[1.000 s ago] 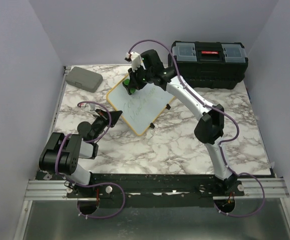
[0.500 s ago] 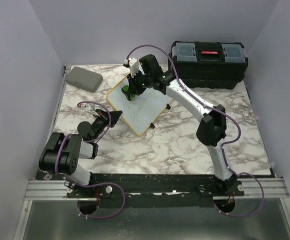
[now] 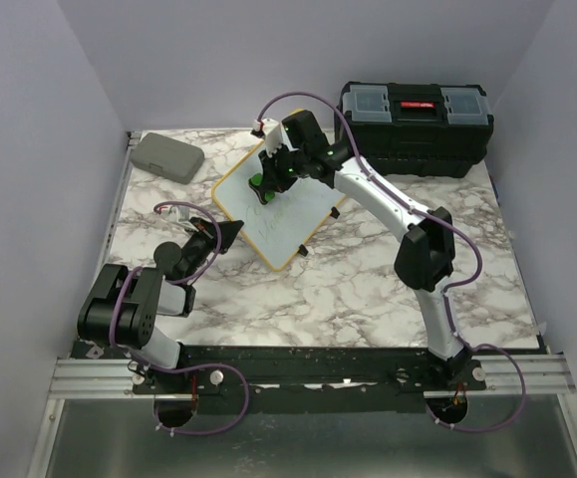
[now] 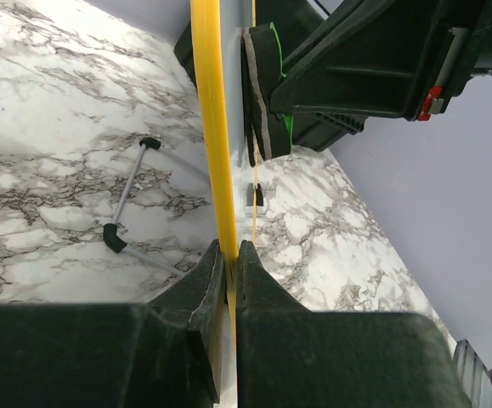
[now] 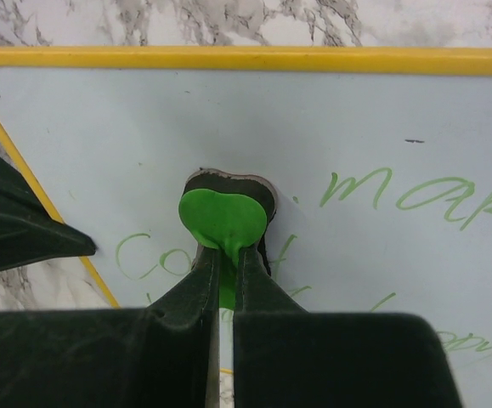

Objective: Erase the whiteboard
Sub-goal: Erase the whiteboard at the whiteboard stand.

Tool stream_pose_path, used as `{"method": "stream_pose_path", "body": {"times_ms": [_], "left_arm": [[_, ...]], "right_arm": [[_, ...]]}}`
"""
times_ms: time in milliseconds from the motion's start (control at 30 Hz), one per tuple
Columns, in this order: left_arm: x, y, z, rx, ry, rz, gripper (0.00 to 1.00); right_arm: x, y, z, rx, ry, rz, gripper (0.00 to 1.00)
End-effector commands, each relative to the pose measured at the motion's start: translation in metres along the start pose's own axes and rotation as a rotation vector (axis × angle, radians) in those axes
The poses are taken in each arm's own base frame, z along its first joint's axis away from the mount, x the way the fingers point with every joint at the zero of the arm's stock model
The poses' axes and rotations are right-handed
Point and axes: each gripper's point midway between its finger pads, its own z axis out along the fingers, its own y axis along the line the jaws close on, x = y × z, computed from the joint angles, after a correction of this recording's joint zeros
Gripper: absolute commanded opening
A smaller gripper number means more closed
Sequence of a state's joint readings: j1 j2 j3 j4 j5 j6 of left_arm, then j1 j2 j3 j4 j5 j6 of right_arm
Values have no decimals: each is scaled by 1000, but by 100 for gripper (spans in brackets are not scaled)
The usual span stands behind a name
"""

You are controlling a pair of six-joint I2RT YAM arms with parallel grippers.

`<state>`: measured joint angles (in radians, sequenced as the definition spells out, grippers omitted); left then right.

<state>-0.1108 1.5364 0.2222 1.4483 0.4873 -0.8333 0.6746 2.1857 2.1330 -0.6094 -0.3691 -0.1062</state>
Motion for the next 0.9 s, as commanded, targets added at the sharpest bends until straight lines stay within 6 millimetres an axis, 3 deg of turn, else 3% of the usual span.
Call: {"method": "stream_pose_path", "body": {"times_ms": [0, 167, 433, 533, 733, 867], "left_arm": [[16, -10, -2, 63, 74, 56, 0], [15, -11, -2, 64, 74, 57, 0], [14, -12, -1, 67, 73, 58, 0], [15, -11, -1, 65, 74, 59, 0], [15, -11, -1, 65, 72, 56, 0], [15, -12, -2, 67, 70, 58, 0]], "right_arm": [[29, -5, -1, 24, 94, 27, 1], [14, -32, -8, 129, 43, 63, 1], [16, -36, -7, 142, 46, 67, 1], [17, -21, -7, 61, 42, 51, 1], [35, 30, 0, -140, 80, -9, 1], [28, 43, 0, -142, 59, -51, 1]]}}
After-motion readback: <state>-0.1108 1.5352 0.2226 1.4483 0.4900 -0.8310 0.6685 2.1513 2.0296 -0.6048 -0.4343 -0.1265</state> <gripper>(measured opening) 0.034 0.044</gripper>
